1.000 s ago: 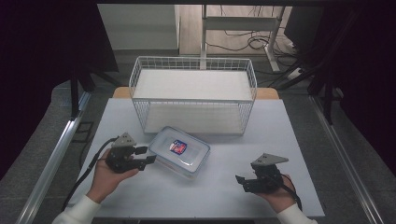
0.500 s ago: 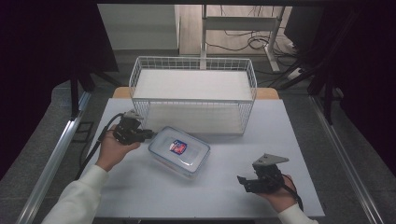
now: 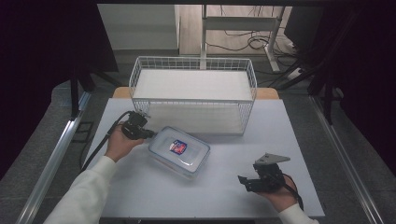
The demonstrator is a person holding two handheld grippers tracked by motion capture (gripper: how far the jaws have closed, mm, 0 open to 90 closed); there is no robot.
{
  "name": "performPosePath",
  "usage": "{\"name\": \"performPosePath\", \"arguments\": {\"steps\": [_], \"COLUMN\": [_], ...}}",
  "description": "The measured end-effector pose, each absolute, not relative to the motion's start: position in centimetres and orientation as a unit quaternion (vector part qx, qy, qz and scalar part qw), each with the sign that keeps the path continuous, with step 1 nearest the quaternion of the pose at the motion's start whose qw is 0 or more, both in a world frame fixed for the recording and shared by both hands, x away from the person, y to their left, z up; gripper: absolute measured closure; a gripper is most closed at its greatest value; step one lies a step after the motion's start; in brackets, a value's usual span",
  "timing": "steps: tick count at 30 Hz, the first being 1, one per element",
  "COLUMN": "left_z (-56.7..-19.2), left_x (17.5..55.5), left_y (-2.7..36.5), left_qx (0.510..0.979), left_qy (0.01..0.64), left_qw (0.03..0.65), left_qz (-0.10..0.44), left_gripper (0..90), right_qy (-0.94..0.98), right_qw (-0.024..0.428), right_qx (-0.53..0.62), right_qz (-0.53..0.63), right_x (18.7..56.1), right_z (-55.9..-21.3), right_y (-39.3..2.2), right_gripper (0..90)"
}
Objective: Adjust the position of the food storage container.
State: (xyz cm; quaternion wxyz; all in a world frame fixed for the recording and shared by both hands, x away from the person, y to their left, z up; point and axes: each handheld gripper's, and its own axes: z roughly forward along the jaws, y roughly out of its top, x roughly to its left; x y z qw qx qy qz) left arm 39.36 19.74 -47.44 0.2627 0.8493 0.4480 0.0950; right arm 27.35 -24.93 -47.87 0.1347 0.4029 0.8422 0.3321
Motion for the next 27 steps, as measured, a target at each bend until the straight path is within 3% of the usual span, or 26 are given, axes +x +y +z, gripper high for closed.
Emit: {"name": "performPosePath", "arguments": {"steps": [4,13,27], "left_z": [-48.0,-48.4,-48.1], "left_x": [39.9,40.2,37.3], "left_y": [19.4,18.9,17.0], "left_qx": [0.853,0.862,0.876], "left_qy": [0.444,0.432,0.406], "left_qw": [0.257,0.252,0.25], "left_qz": [0.091,0.085,0.067], "left_gripper": [90.0,90.0,90.0], "right_qy": [0.839,0.839,0.835], "right_qw": [0.115,0.121,0.11], "right_qx": [0.406,0.406,0.408], "right_qz": [0.344,0.341,0.352], "right_x": [27.4,27.5,27.3], "right_z": [-47.9,-48.0,-47.6], "right_y": [-24.8,-25.1,-24.8], "right_gripper": [23.5,23.5,23.5]}}
